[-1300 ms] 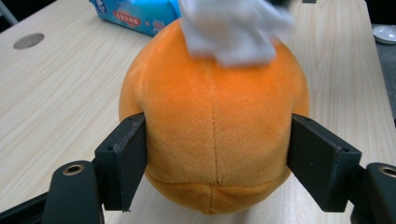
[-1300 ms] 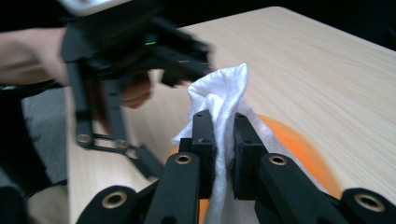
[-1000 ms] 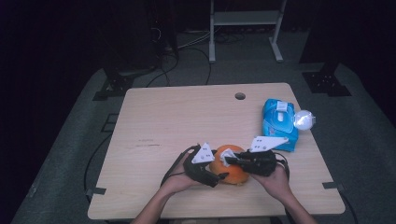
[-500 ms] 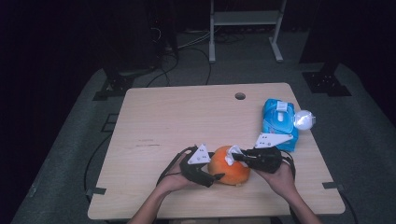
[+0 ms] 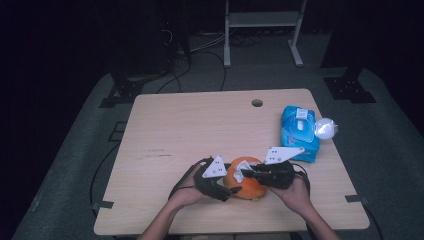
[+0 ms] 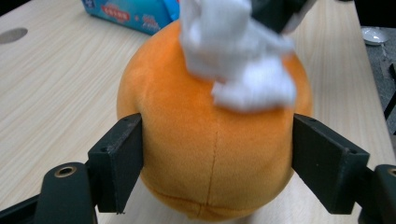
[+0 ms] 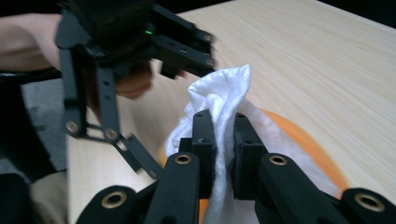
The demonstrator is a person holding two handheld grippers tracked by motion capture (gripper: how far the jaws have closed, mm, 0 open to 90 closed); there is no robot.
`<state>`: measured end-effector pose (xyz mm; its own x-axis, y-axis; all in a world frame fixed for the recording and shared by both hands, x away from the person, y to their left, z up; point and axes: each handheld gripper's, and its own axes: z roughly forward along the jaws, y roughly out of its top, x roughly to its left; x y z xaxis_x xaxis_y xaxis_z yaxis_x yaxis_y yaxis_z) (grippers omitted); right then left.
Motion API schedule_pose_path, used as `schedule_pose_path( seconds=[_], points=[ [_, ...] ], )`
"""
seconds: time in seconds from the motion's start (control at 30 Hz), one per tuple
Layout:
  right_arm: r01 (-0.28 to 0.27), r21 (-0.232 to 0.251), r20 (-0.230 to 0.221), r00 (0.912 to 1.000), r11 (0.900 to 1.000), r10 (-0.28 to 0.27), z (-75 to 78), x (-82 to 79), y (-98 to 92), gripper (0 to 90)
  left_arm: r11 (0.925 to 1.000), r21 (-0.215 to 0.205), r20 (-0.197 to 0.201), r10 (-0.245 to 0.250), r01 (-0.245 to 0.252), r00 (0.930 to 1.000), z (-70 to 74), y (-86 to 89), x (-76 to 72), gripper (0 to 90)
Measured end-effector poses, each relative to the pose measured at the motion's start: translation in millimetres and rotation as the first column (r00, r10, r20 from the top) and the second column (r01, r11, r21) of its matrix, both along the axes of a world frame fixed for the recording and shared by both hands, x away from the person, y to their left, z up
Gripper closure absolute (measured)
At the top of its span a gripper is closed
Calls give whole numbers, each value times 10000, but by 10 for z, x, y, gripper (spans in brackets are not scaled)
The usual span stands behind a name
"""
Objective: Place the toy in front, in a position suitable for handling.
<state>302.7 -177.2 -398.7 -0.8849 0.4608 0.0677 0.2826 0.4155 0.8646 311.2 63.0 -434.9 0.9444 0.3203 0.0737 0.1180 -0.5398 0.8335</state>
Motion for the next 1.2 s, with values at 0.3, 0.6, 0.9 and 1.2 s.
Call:
schedule_pose_path(
  seconds=[0.3,0.6,0.9,1.2],
  points=[
    [496,130,-437,9978,9987,-490,-43,78,-228,814,10000,39,-552,18,-16,9985,-74,97,77,177],
    [79,149,-136,9999,9999,-77,-28,14,-80,813,9996,-277,455,-95,107,9989,26,-10,4,138],
    [511,-75,-510,9974,9987,-514,-97,105,-254,814,9977,-514,-626,410,-443,9972,-44,147,113,200],
    [-17,286,-346,9994,9996,27,-58,39,-143,814,9993,-368,172,20,-14,9999,-7,31,37,149]
  ],
)
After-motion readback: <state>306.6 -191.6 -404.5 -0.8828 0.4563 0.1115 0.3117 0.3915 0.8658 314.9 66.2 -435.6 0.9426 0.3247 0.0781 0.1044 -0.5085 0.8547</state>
